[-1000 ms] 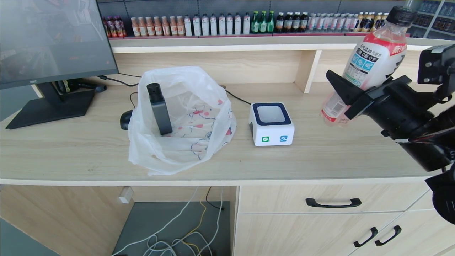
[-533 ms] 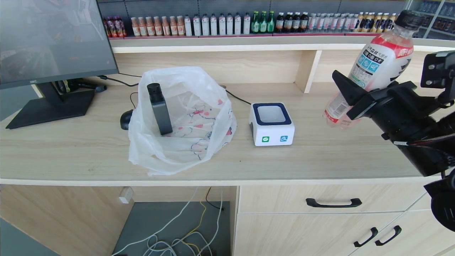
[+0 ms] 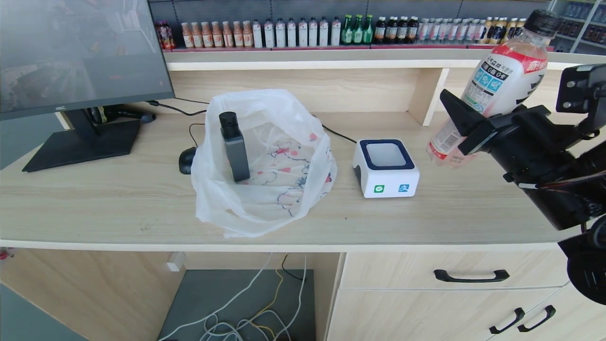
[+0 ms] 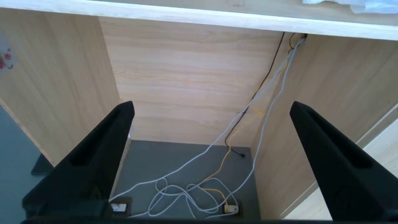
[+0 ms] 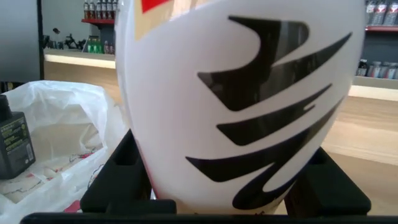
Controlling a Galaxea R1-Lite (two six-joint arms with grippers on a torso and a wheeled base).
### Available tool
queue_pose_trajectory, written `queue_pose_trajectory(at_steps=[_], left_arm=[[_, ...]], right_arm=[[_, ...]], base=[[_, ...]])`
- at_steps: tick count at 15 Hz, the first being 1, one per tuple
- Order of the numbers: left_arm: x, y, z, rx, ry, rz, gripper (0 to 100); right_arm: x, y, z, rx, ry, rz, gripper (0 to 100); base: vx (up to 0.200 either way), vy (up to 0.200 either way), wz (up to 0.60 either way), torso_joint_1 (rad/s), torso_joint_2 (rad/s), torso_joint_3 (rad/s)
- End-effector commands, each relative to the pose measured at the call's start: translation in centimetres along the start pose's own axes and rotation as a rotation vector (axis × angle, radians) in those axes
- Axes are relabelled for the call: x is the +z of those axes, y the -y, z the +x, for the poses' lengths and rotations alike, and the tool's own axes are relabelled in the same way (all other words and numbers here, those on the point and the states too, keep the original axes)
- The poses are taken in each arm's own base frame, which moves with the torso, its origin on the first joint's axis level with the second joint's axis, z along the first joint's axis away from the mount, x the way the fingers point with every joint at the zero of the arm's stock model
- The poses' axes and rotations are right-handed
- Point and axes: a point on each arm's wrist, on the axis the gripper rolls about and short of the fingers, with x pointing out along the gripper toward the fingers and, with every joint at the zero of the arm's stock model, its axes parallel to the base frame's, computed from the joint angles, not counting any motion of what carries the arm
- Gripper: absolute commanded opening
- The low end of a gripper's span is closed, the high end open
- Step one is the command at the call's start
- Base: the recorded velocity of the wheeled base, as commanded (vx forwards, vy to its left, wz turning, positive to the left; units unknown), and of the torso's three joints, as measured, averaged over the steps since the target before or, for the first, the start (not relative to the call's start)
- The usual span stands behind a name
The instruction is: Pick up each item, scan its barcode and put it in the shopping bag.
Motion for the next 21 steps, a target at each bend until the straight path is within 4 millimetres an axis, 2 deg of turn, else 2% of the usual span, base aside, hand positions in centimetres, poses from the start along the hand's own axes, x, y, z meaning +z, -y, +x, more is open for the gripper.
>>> queue_pose_trajectory(at_steps=[1, 6, 10, 14, 16, 21], left_arm=[[0.0, 0.0, 0.0, 0.001, 0.001, 0.000, 100], [0.0, 0.0, 0.0, 0.001, 0.001, -0.002, 100], [0.0, 0.0, 0.0, 0.001, 0.001, -0.002, 100], [0.0, 0.0, 0.0, 0.001, 0.001, 0.001, 100], [0.0, 0.0, 0.0, 0.001, 0.001, 0.001, 100], [0.0, 0.0, 0.0, -0.001, 0.001, 0.001, 100]], right_arm=[[0.0, 0.0, 0.0, 0.001, -0.001, 0.001, 0], [0.2, -1.7, 0.1, 0.057, 0.011, 0.031, 0], [0.3, -1.7, 0.2, 0.058, 0.014, 0.031, 0], [0.3, -1.7, 0.6, 0.056, 0.025, 0.031, 0], [-0.5, -2.0, 1.1, 0.066, 0.013, 0.035, 0], [-1.2, -2.9, 3.2, 0.085, 0.042, 0.042, 0]], base=[[0.000, 0.200, 0.00, -0.002, 0.00, 0.002], [0.000, 0.200, 0.00, 0.002, 0.00, 0.001], [0.000, 0.200, 0.00, 0.002, 0.00, 0.001], [0.000, 0.000, 0.00, 0.000, 0.00, 0.000], [0.000, 0.000, 0.00, 0.000, 0.00, 0.000], [0.000, 0.000, 0.00, 0.000, 0.00, 0.000]])
